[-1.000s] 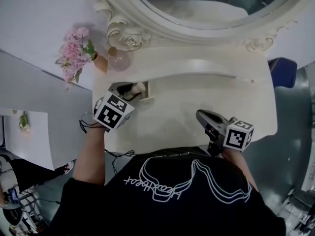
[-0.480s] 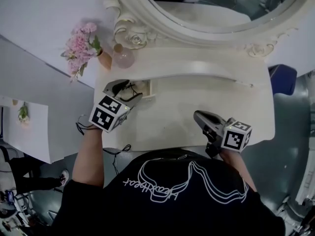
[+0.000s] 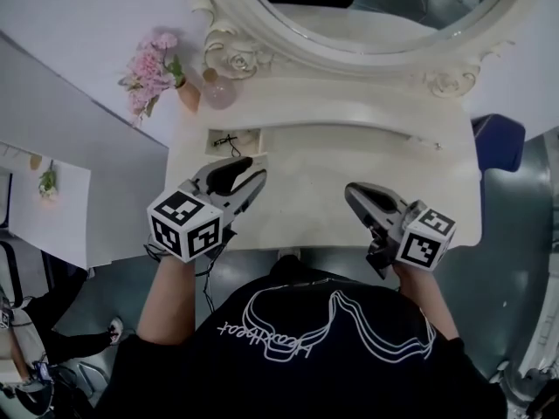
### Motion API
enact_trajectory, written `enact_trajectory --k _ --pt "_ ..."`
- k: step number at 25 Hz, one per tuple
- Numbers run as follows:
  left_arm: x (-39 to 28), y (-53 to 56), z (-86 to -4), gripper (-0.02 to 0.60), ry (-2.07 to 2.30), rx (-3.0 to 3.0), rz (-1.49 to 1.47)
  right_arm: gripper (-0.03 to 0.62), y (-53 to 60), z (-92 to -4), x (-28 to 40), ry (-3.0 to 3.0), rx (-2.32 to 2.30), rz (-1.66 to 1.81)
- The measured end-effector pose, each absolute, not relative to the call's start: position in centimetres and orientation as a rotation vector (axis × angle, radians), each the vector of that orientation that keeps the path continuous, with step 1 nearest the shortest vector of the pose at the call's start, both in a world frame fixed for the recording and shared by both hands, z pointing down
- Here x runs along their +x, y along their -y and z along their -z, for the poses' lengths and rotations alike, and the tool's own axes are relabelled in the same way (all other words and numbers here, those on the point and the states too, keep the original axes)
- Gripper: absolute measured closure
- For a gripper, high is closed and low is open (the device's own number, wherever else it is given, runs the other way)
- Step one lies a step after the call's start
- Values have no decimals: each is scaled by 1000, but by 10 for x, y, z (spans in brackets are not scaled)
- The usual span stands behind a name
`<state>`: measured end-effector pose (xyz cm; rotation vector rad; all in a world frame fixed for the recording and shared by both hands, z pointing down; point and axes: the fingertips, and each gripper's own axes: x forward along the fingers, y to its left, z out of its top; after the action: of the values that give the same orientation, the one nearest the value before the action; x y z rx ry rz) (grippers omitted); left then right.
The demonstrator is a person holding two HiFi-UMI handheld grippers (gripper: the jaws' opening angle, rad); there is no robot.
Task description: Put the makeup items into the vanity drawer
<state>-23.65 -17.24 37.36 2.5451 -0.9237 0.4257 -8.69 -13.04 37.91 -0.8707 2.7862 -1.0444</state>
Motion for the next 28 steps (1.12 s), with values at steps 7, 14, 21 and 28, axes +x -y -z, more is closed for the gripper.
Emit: enact_trajectory --k 7,14,21,28 --pt "-188 118 -330 546 845 2447 -70 586 100 -343 -71 -2911 -864 786" --pt "-158 75 -320 577 909 2478 -99 586 66 -319 -69 -2929 -801 649" --pt "-137 52 -331 577 936 2502 -188 586 45 -330 -64 -2933 -768 683" --pt "-129 37 -329 577 953 2505 -200 586 33 -330 -57 -2922 -759 701"
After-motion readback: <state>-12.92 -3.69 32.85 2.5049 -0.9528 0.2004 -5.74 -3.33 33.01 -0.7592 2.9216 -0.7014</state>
